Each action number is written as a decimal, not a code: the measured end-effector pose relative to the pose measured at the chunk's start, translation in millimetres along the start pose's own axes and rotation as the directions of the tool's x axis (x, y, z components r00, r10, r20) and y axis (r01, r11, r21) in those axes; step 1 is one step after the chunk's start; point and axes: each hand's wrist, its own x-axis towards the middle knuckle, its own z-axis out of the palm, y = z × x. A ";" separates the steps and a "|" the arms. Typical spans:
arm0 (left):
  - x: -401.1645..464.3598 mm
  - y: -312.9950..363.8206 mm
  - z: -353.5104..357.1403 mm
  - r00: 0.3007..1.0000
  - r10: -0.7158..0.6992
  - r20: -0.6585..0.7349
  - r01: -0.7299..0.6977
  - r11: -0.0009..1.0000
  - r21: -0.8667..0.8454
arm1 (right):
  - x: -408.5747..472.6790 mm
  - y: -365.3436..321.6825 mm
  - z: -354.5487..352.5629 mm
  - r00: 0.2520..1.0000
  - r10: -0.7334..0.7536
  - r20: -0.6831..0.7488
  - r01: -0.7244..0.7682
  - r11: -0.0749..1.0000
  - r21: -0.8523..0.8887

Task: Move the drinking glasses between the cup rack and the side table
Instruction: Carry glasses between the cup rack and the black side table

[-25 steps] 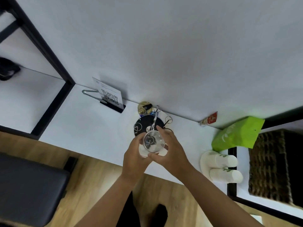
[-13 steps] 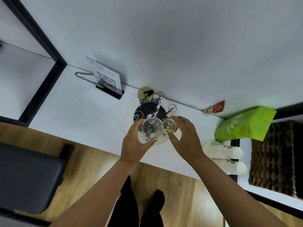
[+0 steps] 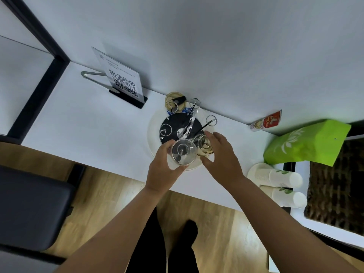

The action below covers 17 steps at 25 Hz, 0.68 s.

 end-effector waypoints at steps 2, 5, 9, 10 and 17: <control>0.6 -3.9 2.8 1.000 -0.003 -0.003 0.003 1.000 0.008 | 1.5 1.0 2.3 1.000 -0.006 -0.013 0.006 1.000 0.003; 3.7 -9.2 6.0 1.000 -0.008 -0.004 0.008 1.000 0.007 | 2.3 1.8 5.5 1.000 -0.010 -0.029 0.010 1.000 0.028; 8.6 -14.6 6.9 1.000 -0.012 -0.002 0.012 1.000 0.019 | 4.7 1.1 7.2 0.999 -0.017 -0.048 0.018 0.999 0.027; 9.6 -15.2 6.9 1.000 -0.009 -0.004 0.009 1.000 0.026 | 5.4 1.2 7.8 0.998 -0.016 -0.052 0.018 0.999 0.027; 7.3 -13.0 5.4 1.000 0.010 0.012 -0.011 0.998 0.065 | 4.8 -1.6 8.1 0.998 -0.006 -0.065 0.008 0.999 0.032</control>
